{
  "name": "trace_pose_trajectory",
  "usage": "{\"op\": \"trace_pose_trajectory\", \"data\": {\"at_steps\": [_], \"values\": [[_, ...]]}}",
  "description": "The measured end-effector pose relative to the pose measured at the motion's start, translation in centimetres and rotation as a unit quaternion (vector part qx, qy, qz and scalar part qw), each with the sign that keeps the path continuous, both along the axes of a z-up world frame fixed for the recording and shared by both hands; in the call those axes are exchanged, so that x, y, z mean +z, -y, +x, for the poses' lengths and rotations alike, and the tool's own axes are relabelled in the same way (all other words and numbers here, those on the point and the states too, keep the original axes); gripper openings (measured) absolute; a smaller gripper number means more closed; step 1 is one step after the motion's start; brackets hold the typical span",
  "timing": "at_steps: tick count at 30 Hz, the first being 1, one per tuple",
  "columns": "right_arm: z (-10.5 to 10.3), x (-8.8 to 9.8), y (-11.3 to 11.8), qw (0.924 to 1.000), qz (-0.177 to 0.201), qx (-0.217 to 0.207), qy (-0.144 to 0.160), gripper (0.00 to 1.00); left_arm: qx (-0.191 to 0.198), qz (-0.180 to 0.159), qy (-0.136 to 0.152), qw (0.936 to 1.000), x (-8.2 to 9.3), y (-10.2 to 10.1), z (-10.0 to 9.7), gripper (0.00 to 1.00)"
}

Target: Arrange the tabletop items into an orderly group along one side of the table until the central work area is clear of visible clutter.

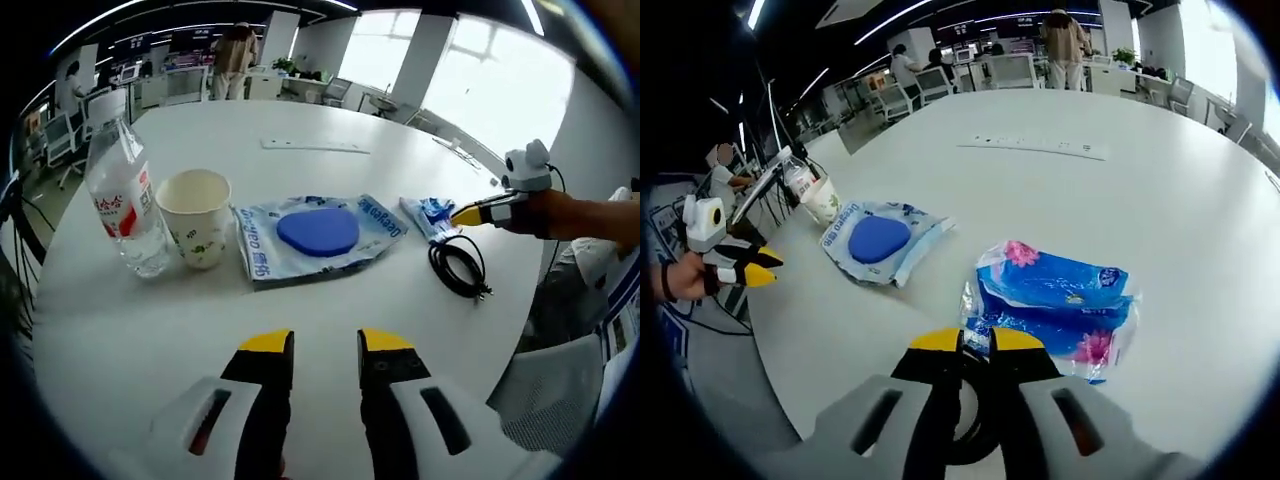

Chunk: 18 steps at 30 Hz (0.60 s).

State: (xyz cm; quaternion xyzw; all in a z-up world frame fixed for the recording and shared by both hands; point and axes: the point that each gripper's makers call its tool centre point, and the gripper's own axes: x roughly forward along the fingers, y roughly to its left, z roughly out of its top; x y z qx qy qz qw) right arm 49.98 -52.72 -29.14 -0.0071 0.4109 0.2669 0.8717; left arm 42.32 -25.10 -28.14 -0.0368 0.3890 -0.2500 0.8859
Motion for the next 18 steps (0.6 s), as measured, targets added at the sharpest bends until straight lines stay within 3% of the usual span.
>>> {"op": "trace_pose_trajectory", "data": {"at_steps": [11, 18], "values": [[0.2, -0.1, 1.2, 0.9993, -0.028, 0.023, 0.001, 0.11, -0.004, -0.003, 0.005, 1.0000, 0.7, 0.2, -0.3, 0.25], [-0.7, -0.7, 1.2, 0.9989, -0.028, 0.034, -0.015, 0.15, -0.007, 0.001, 0.011, 0.9999, 1.0, 0.1, -0.3, 0.26]]}}
